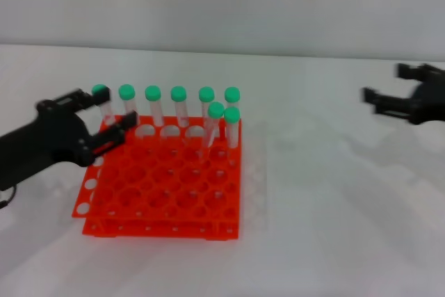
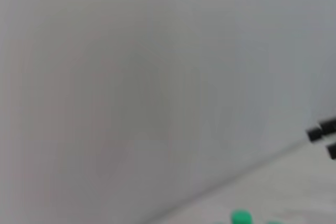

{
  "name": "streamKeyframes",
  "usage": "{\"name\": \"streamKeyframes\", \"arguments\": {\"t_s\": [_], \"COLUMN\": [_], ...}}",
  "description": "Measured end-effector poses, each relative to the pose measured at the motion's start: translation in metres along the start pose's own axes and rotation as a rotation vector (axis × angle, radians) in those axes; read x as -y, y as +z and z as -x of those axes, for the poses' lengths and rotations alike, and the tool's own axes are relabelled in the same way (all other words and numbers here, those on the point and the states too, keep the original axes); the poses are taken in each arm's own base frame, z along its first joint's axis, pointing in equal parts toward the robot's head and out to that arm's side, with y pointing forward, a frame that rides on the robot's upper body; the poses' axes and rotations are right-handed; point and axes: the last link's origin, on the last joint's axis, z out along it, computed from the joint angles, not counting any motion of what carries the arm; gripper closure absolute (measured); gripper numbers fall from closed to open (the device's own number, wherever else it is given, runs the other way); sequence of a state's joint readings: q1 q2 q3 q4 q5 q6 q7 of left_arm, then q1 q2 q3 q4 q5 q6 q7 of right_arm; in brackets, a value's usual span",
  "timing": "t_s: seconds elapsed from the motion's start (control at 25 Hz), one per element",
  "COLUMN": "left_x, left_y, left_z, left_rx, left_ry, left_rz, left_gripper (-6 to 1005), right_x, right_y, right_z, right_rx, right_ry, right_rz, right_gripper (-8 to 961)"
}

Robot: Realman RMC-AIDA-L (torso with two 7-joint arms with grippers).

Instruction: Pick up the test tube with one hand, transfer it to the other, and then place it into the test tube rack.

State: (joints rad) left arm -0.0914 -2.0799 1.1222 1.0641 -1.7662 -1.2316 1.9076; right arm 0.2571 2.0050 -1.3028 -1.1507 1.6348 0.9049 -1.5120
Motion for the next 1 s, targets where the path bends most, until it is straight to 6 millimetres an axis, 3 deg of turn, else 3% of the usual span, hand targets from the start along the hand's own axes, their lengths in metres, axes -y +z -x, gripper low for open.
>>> {"name": "streamKeyframes", "arguments": {"t_s": [0.2,0.32,0.48,0.52,0.68,1.0], "left_x": [0.001,0.000,-0.002,-0.003,-0.007,-0.021], "left_y": [-0.019,-0.032,-0.049,-0.053,-0.061,-0.071], "left_z": [0.016,0.025,0.040,0.042,0.050,0.059], "left_rx": [-0.144,-0.208,-0.290,-0.311,-0.349,-0.458], "left_ry": [0.012,0.025,0.019,0.022,0.031,-0.008], "left_rz": [-0.081,-0.141,-0.249,-0.278,-0.360,-0.482], "left_gripper": [361,361,361,361,361,361], "right_x": [0.031,0.038,0.034,0.026,0.014,0.006], "right_y": [-0.045,-0.068,-0.085,-0.095,-0.105,-0.125], "right_z": [-0.034,-0.058,-0.080,-0.098,-0.117,-0.127], "right_rx": [0.198,0.317,0.362,0.377,0.404,0.440], "right_ry": [0.150,0.163,0.150,0.141,0.127,0.099], "right_rz": [-0.034,-0.111,-0.191,-0.249,-0.324,-0.402], "right_gripper": [98,98,99,99,99,99]}}
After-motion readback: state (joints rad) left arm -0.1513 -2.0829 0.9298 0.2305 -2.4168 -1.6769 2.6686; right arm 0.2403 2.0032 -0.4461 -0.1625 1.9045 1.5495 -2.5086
